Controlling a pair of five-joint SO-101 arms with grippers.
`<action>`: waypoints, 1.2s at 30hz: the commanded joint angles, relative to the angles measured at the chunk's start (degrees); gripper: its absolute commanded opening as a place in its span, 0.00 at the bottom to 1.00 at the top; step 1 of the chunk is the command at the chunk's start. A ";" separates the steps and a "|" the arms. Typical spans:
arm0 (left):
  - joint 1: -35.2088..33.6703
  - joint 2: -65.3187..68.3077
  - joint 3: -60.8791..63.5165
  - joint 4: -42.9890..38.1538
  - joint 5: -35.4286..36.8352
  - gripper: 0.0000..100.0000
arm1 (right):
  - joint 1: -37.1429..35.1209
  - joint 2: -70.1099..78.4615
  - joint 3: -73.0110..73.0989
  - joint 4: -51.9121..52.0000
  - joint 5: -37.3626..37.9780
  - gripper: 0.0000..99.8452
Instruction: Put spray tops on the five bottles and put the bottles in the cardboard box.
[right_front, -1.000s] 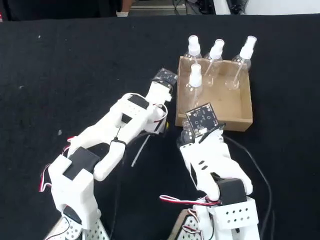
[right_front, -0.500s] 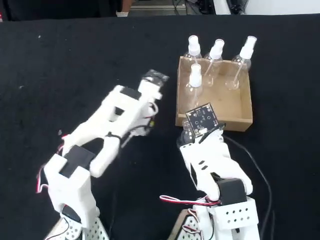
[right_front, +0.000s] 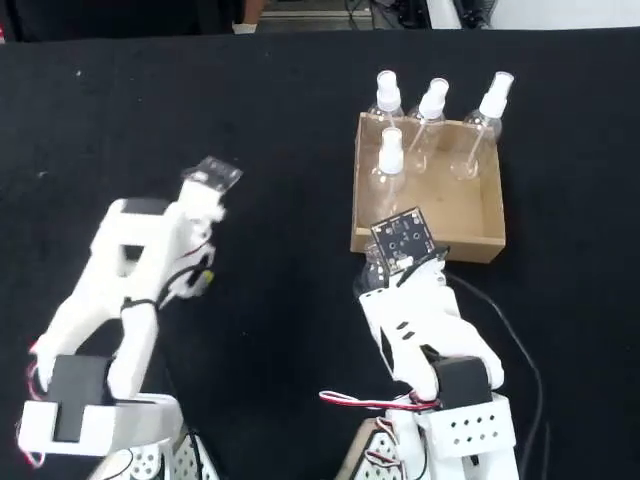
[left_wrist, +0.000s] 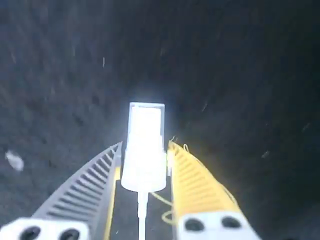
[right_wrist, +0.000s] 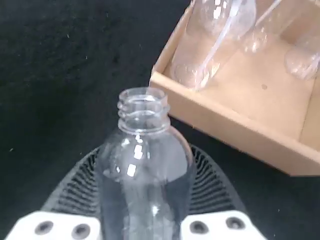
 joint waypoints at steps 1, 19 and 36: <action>-6.99 -3.60 2.33 0.88 -7.56 0.17 | 0.88 -1.36 0.48 -3.52 -0.44 0.01; -9.27 -3.43 -7.78 14.77 -19.87 0.23 | 0.62 -23.78 4.53 5.45 -0.44 0.01; -9.01 21.45 -20.79 12.04 -15.82 0.23 | 0.62 -23.43 4.79 5.45 -0.44 0.01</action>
